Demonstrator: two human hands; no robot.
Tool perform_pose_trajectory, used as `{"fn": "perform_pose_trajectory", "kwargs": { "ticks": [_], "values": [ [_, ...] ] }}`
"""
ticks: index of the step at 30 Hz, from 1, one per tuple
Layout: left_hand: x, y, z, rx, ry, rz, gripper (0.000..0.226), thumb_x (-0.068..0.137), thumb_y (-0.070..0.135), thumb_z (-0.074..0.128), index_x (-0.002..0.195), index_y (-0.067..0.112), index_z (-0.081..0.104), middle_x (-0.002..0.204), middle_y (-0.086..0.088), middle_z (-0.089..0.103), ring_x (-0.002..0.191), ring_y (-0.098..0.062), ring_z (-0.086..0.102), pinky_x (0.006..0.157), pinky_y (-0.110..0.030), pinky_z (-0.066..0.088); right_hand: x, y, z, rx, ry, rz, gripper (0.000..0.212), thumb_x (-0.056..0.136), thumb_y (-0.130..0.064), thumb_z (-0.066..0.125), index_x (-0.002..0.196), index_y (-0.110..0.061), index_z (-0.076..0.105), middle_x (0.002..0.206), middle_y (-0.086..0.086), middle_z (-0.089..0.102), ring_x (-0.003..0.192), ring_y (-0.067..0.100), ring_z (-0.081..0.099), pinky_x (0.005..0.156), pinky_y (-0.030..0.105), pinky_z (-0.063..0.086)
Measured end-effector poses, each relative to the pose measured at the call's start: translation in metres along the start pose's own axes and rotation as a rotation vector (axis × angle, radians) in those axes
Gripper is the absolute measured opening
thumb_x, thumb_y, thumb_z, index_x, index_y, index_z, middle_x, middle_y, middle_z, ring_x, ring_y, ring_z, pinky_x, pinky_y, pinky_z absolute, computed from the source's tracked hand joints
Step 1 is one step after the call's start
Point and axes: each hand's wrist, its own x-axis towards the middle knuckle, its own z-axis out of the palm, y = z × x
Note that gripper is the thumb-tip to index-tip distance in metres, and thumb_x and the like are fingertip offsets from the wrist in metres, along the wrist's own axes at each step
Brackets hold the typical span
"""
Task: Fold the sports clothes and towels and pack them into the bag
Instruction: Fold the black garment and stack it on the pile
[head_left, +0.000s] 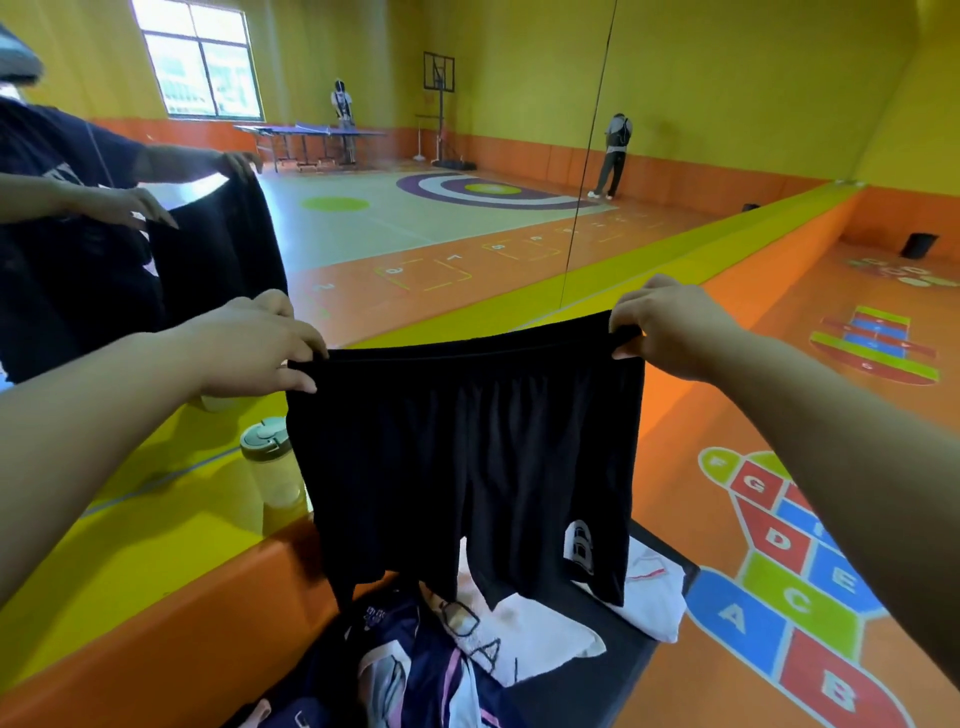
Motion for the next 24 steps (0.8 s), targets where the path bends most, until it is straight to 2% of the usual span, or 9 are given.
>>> {"fn": "perform_pose_trajectory", "kwargs": {
  "ticks": [3, 6, 11, 14, 16, 17, 19, 21, 24],
  "values": [
    [0.002, -0.001, 0.001, -0.038, 0.002, 0.000, 0.044, 0.088, 0.063, 0.039, 0.108, 0.030, 0.060, 0.112, 0.023, 0.052, 0.103, -0.009, 0.039, 0.085, -0.027, 0.043, 0.001, -0.001, 0.000, -0.018, 0.010, 0.011, 0.020, 0.085, -0.029, 0.067, 0.105, -0.026, 0.067, 0.105, -0.006, 0.065, 0.101, 0.024, 0.043, 0.076, 0.037, 0.044],
    [0.000, -0.004, 0.001, -0.055, 0.046, 0.011, 0.047, 0.087, 0.065, 0.036, 0.100, 0.027, 0.060, 0.092, 0.014, 0.049, 0.093, -0.009, 0.049, 0.078, -0.029, 0.048, -0.001, -0.005, 0.000, 0.032, 0.035, 0.007, 0.027, 0.088, -0.023, 0.065, 0.114, -0.029, 0.066, 0.098, -0.007, 0.059, 0.097, 0.025, 0.040, 0.075, 0.038, 0.043],
    [-0.009, -0.008, 0.004, -0.040, 0.068, -0.039, 0.044, 0.091, 0.059, 0.037, 0.106, 0.027, 0.061, 0.098, 0.009, 0.038, 0.099, -0.012, 0.049, 0.083, -0.028, 0.047, 0.000, -0.011, -0.003, 0.096, 0.081, 0.058, 0.017, 0.085, -0.022, 0.068, 0.101, -0.014, 0.071, 0.106, 0.001, 0.057, 0.099, 0.028, 0.038, 0.081, 0.045, 0.044],
    [-0.017, -0.011, 0.007, -0.107, 0.071, -0.089, 0.041, 0.091, 0.057, 0.041, 0.114, 0.030, 0.060, 0.118, 0.010, 0.044, 0.106, -0.015, 0.050, 0.088, -0.028, 0.045, 0.001, -0.013, -0.003, 0.078, 0.065, 0.095, 0.019, 0.084, -0.023, 0.071, 0.100, -0.013, 0.072, 0.125, 0.003, 0.047, 0.112, 0.030, 0.035, 0.090, 0.047, 0.042],
    [-0.020, -0.015, 0.009, -0.261, 0.122, -0.105, 0.032, 0.090, 0.049, 0.051, 0.110, 0.025, 0.063, 0.117, 0.008, 0.054, 0.102, -0.015, 0.056, 0.086, -0.028, 0.046, 0.002, -0.013, -0.001, 0.107, 0.040, 0.122, 0.018, 0.084, -0.021, 0.070, 0.100, -0.012, 0.072, 0.129, 0.005, 0.043, 0.118, 0.030, 0.037, 0.093, 0.045, 0.043],
    [-0.023, -0.015, 0.007, -0.378, 0.159, -0.125, 0.024, 0.089, 0.044, 0.057, 0.100, 0.023, 0.063, 0.103, 0.005, 0.061, 0.091, -0.015, 0.060, 0.080, -0.028, 0.047, 0.002, -0.014, 0.000, 0.146, 0.018, 0.133, 0.017, 0.085, -0.019, 0.069, 0.099, -0.011, 0.071, 0.123, 0.005, 0.046, 0.115, 0.031, 0.042, 0.090, 0.043, 0.044],
    [-0.028, -0.016, 0.003, -0.527, 0.205, -0.164, 0.018, 0.086, 0.037, 0.065, 0.083, 0.021, 0.059, 0.074, 0.002, 0.062, 0.069, -0.011, 0.058, 0.064, -0.028, 0.046, 0.002, -0.016, 0.002, 0.213, -0.034, 0.169, 0.013, 0.088, -0.016, 0.066, 0.099, -0.010, 0.069, 0.103, 0.003, 0.051, 0.100, 0.031, 0.053, 0.078, 0.034, 0.044],
    [-0.031, -0.018, 0.000, -0.595, 0.211, -0.185, 0.019, 0.082, 0.038, 0.069, 0.079, 0.023, 0.058, 0.068, 0.004, 0.060, 0.066, -0.008, 0.056, 0.060, -0.027, 0.043, 0.001, -0.019, 0.004, 0.220, -0.060, 0.210, 0.011, 0.089, -0.012, 0.063, 0.098, -0.009, 0.068, 0.093, 0.006, 0.056, 0.086, 0.029, 0.054, 0.069, 0.031, 0.042],
    [-0.037, -0.020, -0.006, -0.667, 0.233, -0.214, 0.017, 0.076, 0.038, 0.074, 0.080, 0.025, 0.063, 0.072, 0.002, 0.064, 0.073, -0.010, 0.057, 0.066, -0.028, 0.045, -0.001, -0.021, 0.007, 0.196, -0.066, 0.244, 0.009, 0.089, -0.009, 0.062, 0.096, -0.008, 0.067, 0.090, 0.009, 0.060, 0.079, 0.027, 0.051, 0.065, 0.030, 0.041]
  ]
}}
